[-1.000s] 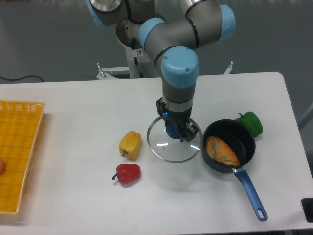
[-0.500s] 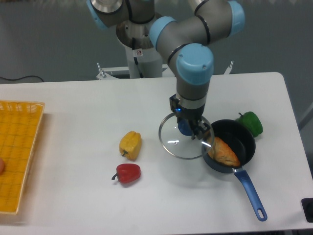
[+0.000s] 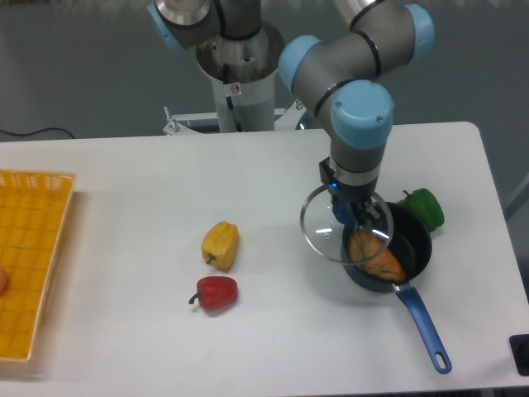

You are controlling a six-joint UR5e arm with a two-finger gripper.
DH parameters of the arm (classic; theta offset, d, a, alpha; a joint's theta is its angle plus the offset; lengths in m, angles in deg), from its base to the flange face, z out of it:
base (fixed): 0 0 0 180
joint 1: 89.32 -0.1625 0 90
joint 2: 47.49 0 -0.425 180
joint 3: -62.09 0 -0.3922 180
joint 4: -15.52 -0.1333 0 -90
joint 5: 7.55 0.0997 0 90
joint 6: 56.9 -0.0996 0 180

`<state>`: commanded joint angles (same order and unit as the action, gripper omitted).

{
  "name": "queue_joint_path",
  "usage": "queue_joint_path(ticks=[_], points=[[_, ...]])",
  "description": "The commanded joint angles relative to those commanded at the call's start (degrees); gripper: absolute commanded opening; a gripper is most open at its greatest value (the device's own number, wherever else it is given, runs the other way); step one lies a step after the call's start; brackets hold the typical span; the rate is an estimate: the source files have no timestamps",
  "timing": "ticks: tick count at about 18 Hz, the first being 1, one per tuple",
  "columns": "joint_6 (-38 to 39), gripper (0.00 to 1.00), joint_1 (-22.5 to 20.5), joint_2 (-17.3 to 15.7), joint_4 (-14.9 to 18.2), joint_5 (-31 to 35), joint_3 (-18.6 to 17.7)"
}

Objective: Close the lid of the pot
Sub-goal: 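Carry the glass lid by its knob toward the black saucepan, then lower the glass lid onto the saucepan rim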

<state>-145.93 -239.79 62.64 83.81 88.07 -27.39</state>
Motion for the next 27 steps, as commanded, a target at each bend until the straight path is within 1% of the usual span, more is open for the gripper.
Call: queue_joint_path(ticks=[2,5,9,12,27], points=[[-0.88,0.56,-0.61,0.79,-0.79,0.79,0.0],[-2.28,0.56,-1.32,1.32,-0.88,0.8,0.26],[-2.37,0.56,-2.37,2.37,-1.23,0.8,0.7],[-2.46,0.56,-2.46,3.34,-2.11,0.8,1.67],[-2.37,0.56,-2.55,4.57,-2.29,0.71,1.76]])
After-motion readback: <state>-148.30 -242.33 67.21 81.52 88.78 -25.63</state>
